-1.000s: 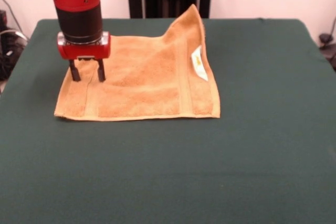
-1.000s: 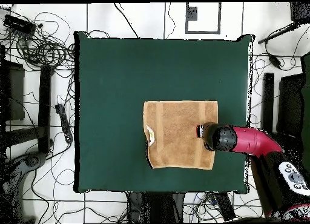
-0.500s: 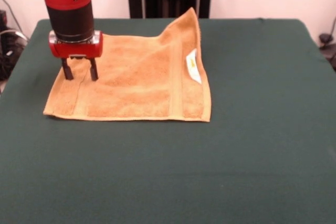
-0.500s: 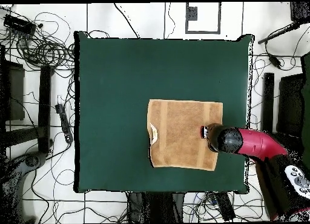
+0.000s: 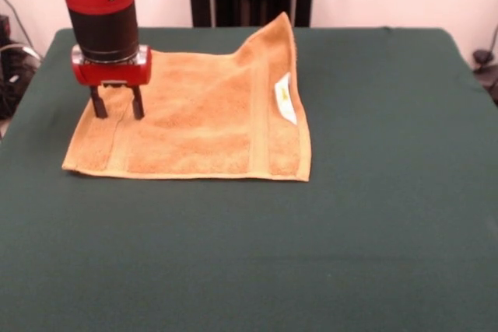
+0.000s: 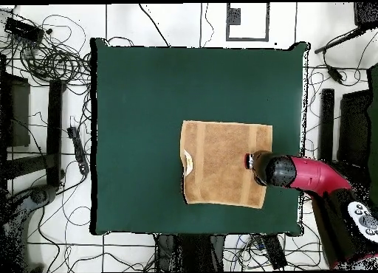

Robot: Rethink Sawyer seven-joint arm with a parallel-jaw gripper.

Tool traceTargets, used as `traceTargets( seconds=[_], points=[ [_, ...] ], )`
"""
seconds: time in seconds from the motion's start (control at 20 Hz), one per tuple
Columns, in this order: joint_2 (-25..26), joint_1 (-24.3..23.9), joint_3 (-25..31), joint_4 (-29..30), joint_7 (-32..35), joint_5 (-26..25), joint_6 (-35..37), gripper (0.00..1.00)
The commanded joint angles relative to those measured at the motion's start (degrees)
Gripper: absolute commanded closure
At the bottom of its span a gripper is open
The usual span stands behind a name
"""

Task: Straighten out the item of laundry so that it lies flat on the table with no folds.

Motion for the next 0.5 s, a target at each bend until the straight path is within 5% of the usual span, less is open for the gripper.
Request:
traceTargets(
  seconds=[0.05, 0.5],
  points=[
    [3.3, 3.6, 3.3, 3.8, -2.2, -4.1, -2.1, 0.00],
    [5.9, 11.8, 1.2, 3.7, 8.6, -2.8, -9.0, 0.00]
  ],
)
